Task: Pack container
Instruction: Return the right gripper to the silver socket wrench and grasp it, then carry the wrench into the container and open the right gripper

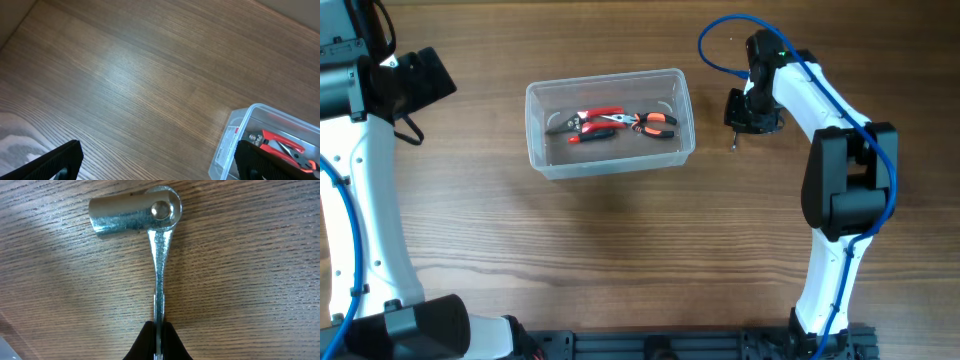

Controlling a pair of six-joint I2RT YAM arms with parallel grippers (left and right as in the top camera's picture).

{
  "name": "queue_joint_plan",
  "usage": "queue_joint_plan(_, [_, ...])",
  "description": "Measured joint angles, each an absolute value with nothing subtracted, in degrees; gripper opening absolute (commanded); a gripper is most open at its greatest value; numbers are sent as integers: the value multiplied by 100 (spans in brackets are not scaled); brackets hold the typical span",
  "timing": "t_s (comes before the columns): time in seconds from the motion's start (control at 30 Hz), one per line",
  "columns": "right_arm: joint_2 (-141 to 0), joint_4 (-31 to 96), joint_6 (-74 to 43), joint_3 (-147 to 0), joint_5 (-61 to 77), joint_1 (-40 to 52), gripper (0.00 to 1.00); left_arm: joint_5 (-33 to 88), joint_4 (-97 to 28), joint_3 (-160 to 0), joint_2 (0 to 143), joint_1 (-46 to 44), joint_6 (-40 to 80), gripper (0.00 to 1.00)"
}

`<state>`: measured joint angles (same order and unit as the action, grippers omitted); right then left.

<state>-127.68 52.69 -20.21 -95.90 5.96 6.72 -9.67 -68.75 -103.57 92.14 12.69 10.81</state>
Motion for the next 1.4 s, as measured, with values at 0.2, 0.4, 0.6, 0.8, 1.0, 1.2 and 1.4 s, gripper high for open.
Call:
queue_joint_plan(0.2, [-12750, 5544, -1540, -9649, 574, 672, 4, -967, -6875, -10357, 9214, 1269, 1081, 100])
queue_joint_plan(0.4, [-12285, 5892, -923, -10370, 615, 725, 4, -967, -6875, -10357, 9214, 1269, 1081, 100])
queue_joint_plan(0.6, [-10932, 5478, 515, -11137, 777, 1424, 4, -967, -6875, -10357, 9214, 1269, 1081, 100])
queue_joint_plan(0.8, [-10530, 5194, 2049, -11295, 991, 2670, 4, -967, -6875, -10357, 9214, 1269, 1081, 100])
queue_joint_plan(1.0, [-11509, 5218, 2729, -11286, 1116, 2998, 4, -967, -6875, -10357, 9214, 1269, 1081, 100])
queue_joint_plan(1.2, [-12641, 5400, 2978, -11181, 1184, 2985, 4, -967, -6875, -10357, 9214, 1269, 1081, 100])
queue_joint_plan(1.4, [-13082, 5494, 3079, -11144, 1203, 2985, 4, -967, -6875, -10357, 9214, 1269, 1081, 100])
